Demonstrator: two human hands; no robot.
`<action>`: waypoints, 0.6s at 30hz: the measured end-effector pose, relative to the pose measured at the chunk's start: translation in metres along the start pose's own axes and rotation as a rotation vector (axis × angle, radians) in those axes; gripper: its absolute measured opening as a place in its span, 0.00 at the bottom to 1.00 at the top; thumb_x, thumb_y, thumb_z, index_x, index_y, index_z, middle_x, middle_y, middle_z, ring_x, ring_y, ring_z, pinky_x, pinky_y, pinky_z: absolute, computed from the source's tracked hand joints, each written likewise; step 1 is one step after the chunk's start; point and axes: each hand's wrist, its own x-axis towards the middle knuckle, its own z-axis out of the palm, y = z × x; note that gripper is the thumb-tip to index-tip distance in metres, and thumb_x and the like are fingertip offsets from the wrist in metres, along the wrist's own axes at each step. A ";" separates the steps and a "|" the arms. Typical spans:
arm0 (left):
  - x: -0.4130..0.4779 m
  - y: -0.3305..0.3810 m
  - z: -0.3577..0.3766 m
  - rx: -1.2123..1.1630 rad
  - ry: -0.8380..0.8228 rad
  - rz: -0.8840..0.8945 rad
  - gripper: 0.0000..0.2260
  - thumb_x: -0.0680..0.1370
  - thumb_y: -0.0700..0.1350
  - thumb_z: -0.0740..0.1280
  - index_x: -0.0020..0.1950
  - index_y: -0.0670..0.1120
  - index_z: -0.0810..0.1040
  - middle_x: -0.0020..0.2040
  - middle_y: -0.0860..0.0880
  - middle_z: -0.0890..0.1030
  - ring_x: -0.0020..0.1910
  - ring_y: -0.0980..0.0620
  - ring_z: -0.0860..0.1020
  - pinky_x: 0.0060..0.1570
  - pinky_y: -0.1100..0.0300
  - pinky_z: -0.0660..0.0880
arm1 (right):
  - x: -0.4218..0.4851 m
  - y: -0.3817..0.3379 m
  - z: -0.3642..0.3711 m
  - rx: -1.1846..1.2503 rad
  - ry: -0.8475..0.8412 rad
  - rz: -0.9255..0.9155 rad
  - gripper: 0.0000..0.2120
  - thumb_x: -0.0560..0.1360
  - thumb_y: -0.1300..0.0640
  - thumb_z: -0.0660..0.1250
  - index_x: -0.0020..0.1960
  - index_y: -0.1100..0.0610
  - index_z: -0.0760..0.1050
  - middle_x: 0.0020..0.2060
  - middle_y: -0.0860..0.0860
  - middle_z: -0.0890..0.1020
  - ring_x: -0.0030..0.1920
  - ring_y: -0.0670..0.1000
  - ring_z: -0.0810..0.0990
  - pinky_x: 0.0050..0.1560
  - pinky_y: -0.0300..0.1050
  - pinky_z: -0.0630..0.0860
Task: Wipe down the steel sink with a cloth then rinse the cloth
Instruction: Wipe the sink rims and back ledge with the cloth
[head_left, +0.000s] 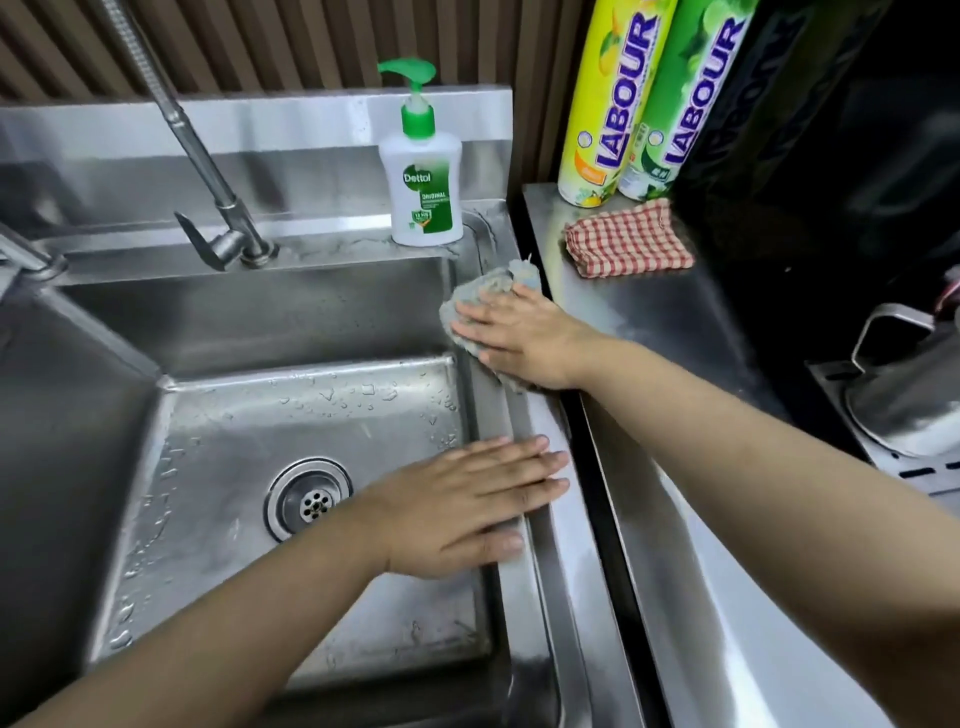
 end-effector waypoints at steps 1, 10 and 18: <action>0.002 -0.010 -0.001 0.007 0.004 0.004 0.25 0.81 0.56 0.44 0.76 0.46 0.53 0.77 0.49 0.52 0.76 0.52 0.45 0.73 0.52 0.46 | -0.009 -0.001 0.003 0.014 0.011 -0.045 0.22 0.82 0.47 0.49 0.76 0.45 0.53 0.76 0.44 0.52 0.76 0.48 0.47 0.73 0.47 0.37; 0.010 -0.043 0.003 -0.016 0.010 0.085 0.24 0.81 0.54 0.47 0.76 0.47 0.55 0.77 0.49 0.53 0.76 0.52 0.47 0.73 0.53 0.46 | 0.060 0.027 -0.014 0.034 0.040 0.114 0.22 0.82 0.48 0.47 0.76 0.46 0.52 0.76 0.44 0.53 0.76 0.47 0.48 0.73 0.47 0.39; 0.009 -0.047 0.011 0.011 0.053 0.115 0.25 0.81 0.55 0.48 0.76 0.47 0.55 0.77 0.49 0.55 0.76 0.51 0.49 0.73 0.52 0.50 | 0.026 0.015 0.003 0.115 0.114 0.036 0.22 0.81 0.46 0.49 0.75 0.45 0.56 0.76 0.42 0.56 0.76 0.47 0.51 0.72 0.45 0.39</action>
